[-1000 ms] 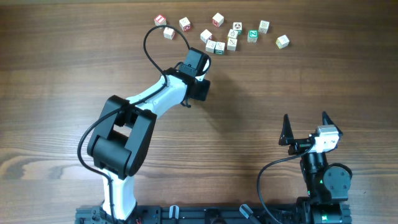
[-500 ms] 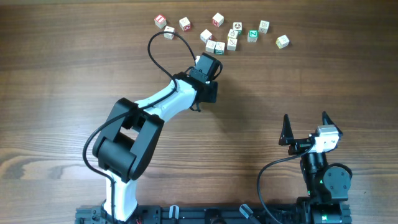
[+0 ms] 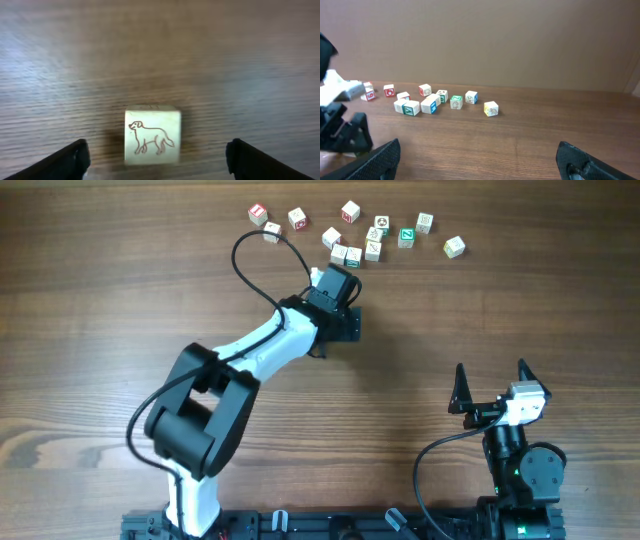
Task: Form a tower
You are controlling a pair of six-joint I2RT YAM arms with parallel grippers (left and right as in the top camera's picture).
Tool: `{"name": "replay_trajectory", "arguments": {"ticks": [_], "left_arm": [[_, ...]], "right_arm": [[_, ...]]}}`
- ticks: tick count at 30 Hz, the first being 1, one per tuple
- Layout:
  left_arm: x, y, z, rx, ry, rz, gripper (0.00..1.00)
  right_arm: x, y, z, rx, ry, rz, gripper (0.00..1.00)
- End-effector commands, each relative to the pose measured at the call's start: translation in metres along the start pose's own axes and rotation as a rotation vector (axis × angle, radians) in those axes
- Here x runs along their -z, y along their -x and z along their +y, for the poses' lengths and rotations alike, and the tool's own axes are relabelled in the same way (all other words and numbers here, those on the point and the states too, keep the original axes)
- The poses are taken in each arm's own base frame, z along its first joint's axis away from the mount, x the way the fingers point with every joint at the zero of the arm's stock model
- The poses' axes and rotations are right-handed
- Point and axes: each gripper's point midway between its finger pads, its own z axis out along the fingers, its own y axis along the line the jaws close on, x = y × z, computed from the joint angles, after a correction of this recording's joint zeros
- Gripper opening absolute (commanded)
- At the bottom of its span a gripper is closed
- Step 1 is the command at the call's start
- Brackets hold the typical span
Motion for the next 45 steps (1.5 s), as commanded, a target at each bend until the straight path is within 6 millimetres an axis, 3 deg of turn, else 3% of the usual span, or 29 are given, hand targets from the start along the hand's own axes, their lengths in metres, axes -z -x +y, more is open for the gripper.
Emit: {"name": "replay_trajectory", "arguments": {"ticks": [1,3,5,7,12,15,18,19,21,23,24,25,26,28,29,30,31,33,35,36,39,41,42,43,45], "left_arm": [[0.022,0.018,-0.008,0.011,-0.034,-0.058,0.59],[0.013,0.015,-0.007,0.003,-0.029,-0.051,0.68],[0.006,0.013,-0.004,0.002,-0.015,-0.047,0.69],[0.001,0.015,-0.001,0.003,0.004,-0.056,0.76],[-0.016,0.008,0.001,0.002,0.013,-0.038,0.68],[-0.017,0.01,-0.001,0.005,0.007,-0.049,0.49],[-0.017,0.01,-0.001,0.06,0.006,-0.049,0.36],[-0.017,0.01,-0.001,0.065,0.005,-0.049,0.36],[-0.017,0.01,-0.001,0.063,0.007,-0.048,0.49],[-0.017,0.009,0.001,0.062,0.013,-0.044,0.71],[-0.017,0.009,0.001,0.062,0.013,-0.043,0.91],[-0.015,0.01,0.0,0.062,0.011,-0.045,1.0],[-0.011,0.012,-0.001,0.063,0.009,-0.049,1.0],[0.014,0.023,-0.003,0.056,0.003,-0.064,1.0],[0.042,0.037,0.005,0.064,0.041,-0.095,1.0],[0.067,0.047,0.02,0.077,0.093,-0.124,1.0],[0.108,0.052,0.047,0.109,0.148,-0.14,1.0],[0.14,0.044,0.072,0.146,0.182,-0.115,1.0],[0.174,0.024,0.112,0.207,0.239,-0.045,1.0],[0.184,0.014,0.13,0.236,0.274,-0.007,1.0],[0.194,-0.013,0.149,0.292,0.273,0.104,1.0],[0.197,-0.025,0.149,0.295,0.256,0.11,1.0],[0.202,-0.033,0.148,0.298,0.236,0.108,1.0],[0.214,-0.049,0.144,0.304,0.183,0.09,1.0],[0.228,-0.066,0.148,0.307,0.161,0.037,1.0]], "right_arm": [[0.0,0.001,0.002,0.014,0.014,-0.007,1.0],[0.0,0.001,0.002,0.014,0.014,-0.007,1.0],[0.0,0.001,0.002,0.014,0.014,-0.007,1.0],[0.0,0.001,0.002,0.014,0.014,-0.007,1.0],[0.0,0.001,0.002,0.014,0.014,-0.007,1.0],[0.0,0.001,0.002,0.014,0.014,-0.007,1.0],[0.0,0.001,0.002,0.014,0.014,-0.007,1.0],[0.0,0.001,0.002,0.014,0.014,-0.007,1.0],[0.0,0.001,0.002,0.014,0.014,-0.007,1.0],[0.0,0.001,0.002,0.014,0.014,-0.007,1.0],[0.0,0.001,0.002,0.014,0.014,-0.007,1.0],[0.0,0.001,0.002,0.014,0.014,-0.007,1.0],[0.0,0.001,0.002,0.014,0.014,-0.007,1.0],[0.0,0.001,0.002,0.014,0.014,-0.007,1.0],[0.0,0.001,0.002,0.014,0.014,-0.007,1.0],[0.0,0.001,0.002,0.014,0.014,-0.007,1.0],[0.0,0.001,0.002,0.014,0.014,-0.007,1.0],[0.0,0.001,0.002,0.014,0.014,-0.007,1.0],[0.001,0.019,-0.008,0.194,-0.055,-0.074,1.0],[0.003,0.033,-0.009,0.237,-0.066,-0.13,1.0],[0.002,0.025,-0.003,0.243,-0.03,-0.099,1.0],[0.004,0.029,0.026,0.0,0.155,-0.119,1.0],[0.005,0.021,0.034,-0.092,0.205,-0.081,1.0],[0.004,0.006,0.034,-0.147,0.203,-0.012,1.0],[0.003,0.01,0.034,-0.289,0.206,-0.012,1.0]]}}
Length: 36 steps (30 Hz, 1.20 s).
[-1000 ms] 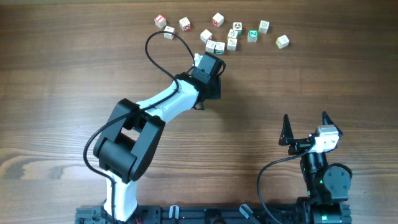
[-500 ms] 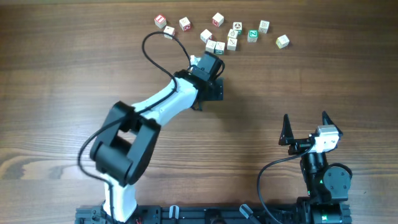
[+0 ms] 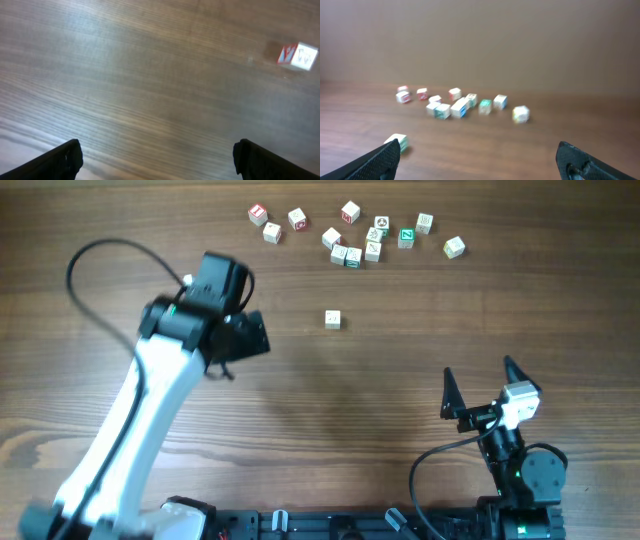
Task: Form a tower
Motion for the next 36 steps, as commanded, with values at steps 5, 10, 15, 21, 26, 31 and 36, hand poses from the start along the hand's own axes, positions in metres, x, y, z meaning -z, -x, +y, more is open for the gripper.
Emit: {"name": "replay_trajectory", "arguments": {"ticks": [5,10,15,21,26,31,36], "left_arm": [[0.042,-0.068,0.046,0.041,-0.161,-0.231,1.0],[0.063,-0.07,0.051,0.057,-0.222,-0.336,1.0],[0.062,-0.071,0.052,0.057,-0.219,-0.331,1.0],[0.062,-0.071,0.052,0.057,-0.218,-0.331,1.0],[0.062,-0.071,0.052,0.057,-0.219,-0.331,1.0],[0.062,-0.071,0.052,0.057,-0.219,-0.331,1.0],[0.062,-0.071,0.052,0.057,-0.219,-0.331,1.0]], "right_arm": [[-0.008,0.036,0.017,-0.296,0.105,0.003,1.0],[-0.074,0.064,0.024,-0.41,0.138,0.435,1.0],[-0.118,0.05,0.074,-0.713,0.458,0.737,1.0],[-0.172,-0.053,0.047,-0.83,0.254,0.91,1.0],[-0.201,-0.013,0.0,-0.613,-0.13,0.856,1.0],[-0.236,0.033,-0.017,-0.542,-0.22,0.778,0.99],[-0.313,-0.017,0.016,-0.454,-0.204,0.884,0.99]]}}
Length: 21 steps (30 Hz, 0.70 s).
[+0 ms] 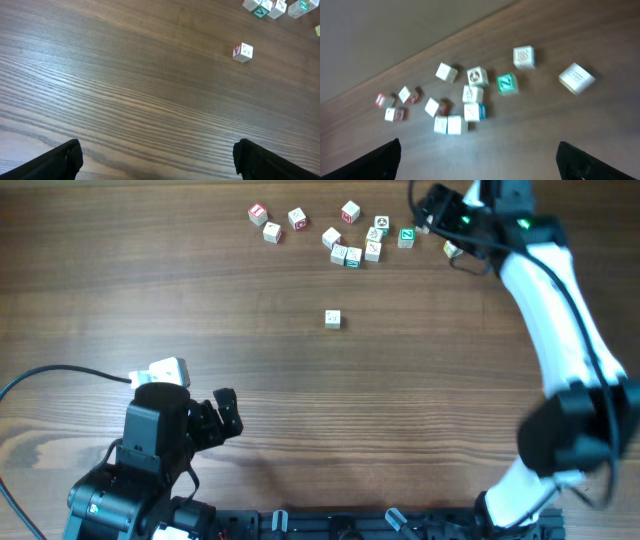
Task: Form a tower
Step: 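Reach the right gripper into the cluster and grasp a block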
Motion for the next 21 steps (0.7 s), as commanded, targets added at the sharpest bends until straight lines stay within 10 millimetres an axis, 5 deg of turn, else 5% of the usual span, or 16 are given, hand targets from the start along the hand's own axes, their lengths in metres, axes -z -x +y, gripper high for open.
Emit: {"name": "replay_trajectory", "arguments": {"ticks": [1,3,8,15,21], "left_arm": [[0.0,0.001,0.002,0.001,0.008,-0.008,1.0],[0.0,0.001,0.002,0.001,0.007,-0.008,1.0],[0.0,0.001,0.002,0.001,0.008,-0.007,1.0],[0.0,0.001,0.002,0.001,0.008,-0.007,1.0],[0.0,0.001,0.002,0.001,0.008,-0.007,1.0]], "right_arm": [[-0.067,-0.019,0.027,0.091,-0.054,0.055,0.99],[-0.109,-0.036,0.032,0.118,-0.14,0.028,0.92],[-0.157,-0.06,0.025,0.106,-0.23,-0.021,0.81],[-0.184,-0.078,0.013,0.092,-0.241,0.008,0.71],[-0.189,-0.082,0.008,0.089,-0.242,0.025,0.46]]}}
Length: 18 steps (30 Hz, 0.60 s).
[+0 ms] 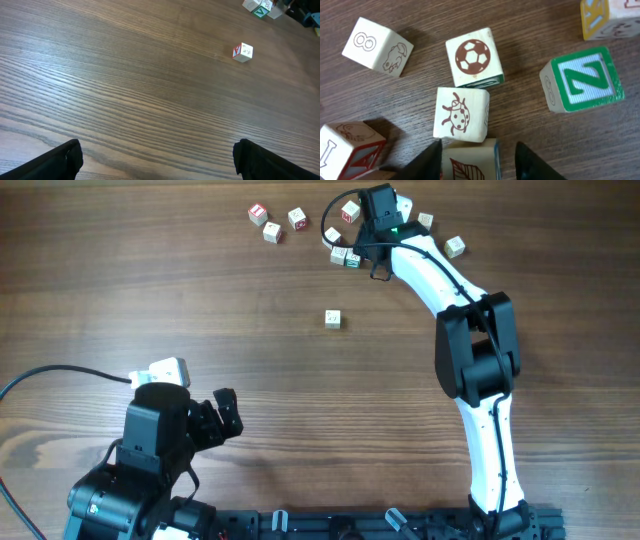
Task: Form a tower
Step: 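Reach the right gripper into the cluster and grasp a block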
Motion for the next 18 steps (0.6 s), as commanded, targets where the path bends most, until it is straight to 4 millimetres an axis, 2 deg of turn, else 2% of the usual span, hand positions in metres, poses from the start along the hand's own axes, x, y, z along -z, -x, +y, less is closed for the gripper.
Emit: {"name": "replay_trajectory", "arguments": {"ticks": [1,5,7,10,12,14,17,18], "left_arm": [[0.0,0.001,0.002,0.001,0.008,-0.007,1.0],[0.0,0.001,0.002,0.001,0.008,-0.007,1.0],[0.0,0.001,0.002,0.001,0.008,-0.007,1.0],[0.0,0.001,0.002,0.001,0.008,-0.007,1.0],[0.0,0.001,0.002,0.001,0.008,-0.007,1.0],[0.0,0.001,0.002,0.001,0.008,-0.007,1.0],[0.0,0.001,0.002,0.001,0.008,-0.007,1.0],[0.0,0.001,0.002,0.001,0.008,-0.007,1.0]], "right_arm": [[-0.008,0.0,0.0,-0.002,0.003,0.002,0.47],[-0.019,-0.008,-0.005,0.024,-0.014,0.016,0.47],[-0.024,-0.015,-0.005,0.027,-0.009,0.041,0.38],[-0.017,-0.007,0.001,0.03,0.009,0.023,0.26],[0.011,0.011,0.006,0.078,0.029,-0.001,0.24],[0.053,0.029,0.011,0.118,0.054,-0.017,0.23],[0.126,0.035,0.025,0.181,0.168,0.028,0.21],[0.14,0.033,0.027,0.185,0.186,0.045,0.21]]}}
